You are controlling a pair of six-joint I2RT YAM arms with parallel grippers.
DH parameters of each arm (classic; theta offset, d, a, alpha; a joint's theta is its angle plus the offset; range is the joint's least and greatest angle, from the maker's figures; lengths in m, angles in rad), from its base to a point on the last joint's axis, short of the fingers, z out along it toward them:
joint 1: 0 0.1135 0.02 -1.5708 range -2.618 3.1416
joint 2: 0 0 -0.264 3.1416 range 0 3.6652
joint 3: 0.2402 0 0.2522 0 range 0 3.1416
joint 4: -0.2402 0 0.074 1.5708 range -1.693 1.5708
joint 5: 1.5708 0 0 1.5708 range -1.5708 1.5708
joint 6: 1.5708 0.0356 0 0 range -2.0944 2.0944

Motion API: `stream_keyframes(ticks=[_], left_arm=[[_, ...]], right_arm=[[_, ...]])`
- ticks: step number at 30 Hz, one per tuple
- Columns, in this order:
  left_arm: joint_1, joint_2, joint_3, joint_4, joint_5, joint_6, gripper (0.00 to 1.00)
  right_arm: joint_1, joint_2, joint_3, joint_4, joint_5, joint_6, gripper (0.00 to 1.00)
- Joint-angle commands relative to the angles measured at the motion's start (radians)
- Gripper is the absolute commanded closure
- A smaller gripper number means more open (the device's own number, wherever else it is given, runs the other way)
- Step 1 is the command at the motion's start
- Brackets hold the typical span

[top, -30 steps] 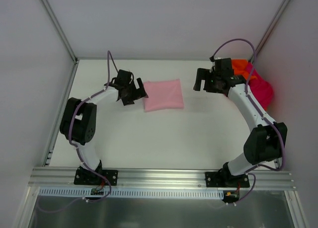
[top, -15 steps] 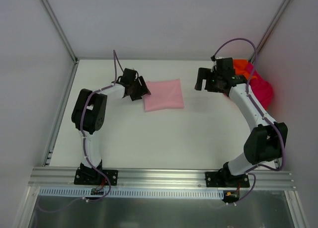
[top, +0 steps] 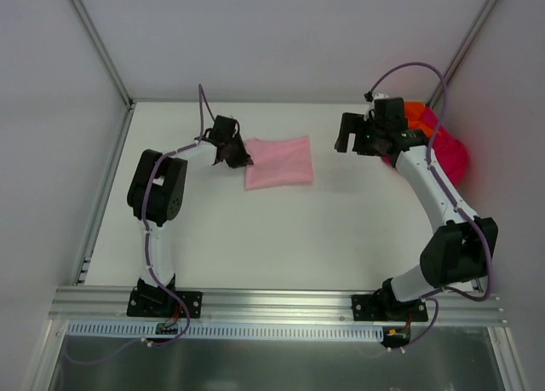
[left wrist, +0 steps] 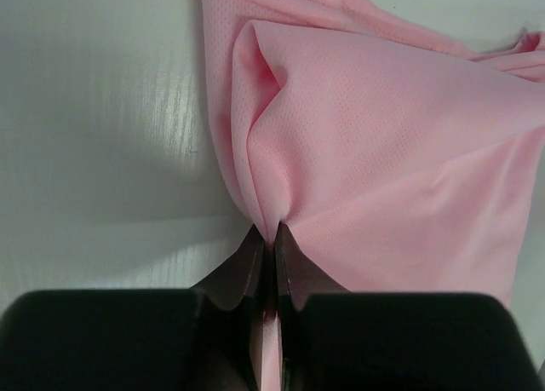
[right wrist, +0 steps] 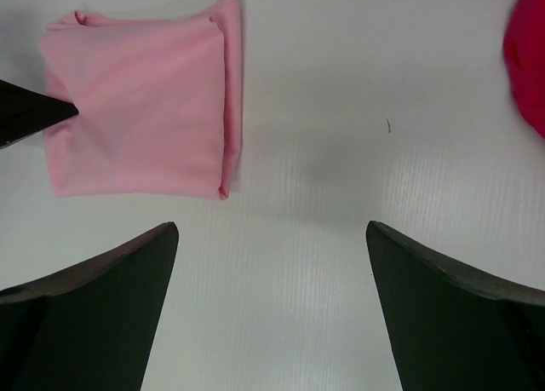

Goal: Fold and stack the t-shirts

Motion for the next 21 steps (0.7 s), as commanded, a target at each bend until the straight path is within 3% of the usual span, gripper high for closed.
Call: stream_keyframes(ticks=[1,12,21], left_arm=[[0.016,0.006,0.048,-0.045,-0.036,0.058,1.00],[0.249,0.044,0.246,-0.243,0.004,0.251,1.00],[0.456,0.220,0.563,-0.415,0.029,0.410,1.00]], right_arm=[[-0.007,-0.070,0.027,0.023,0.006,-0.014,0.00],[-0.010,-0.059,0.090,0.049,0.021,-0.020,0.00],[-0.010,-0.006,0.096,0.037,0.124,-0.064,0.00]])
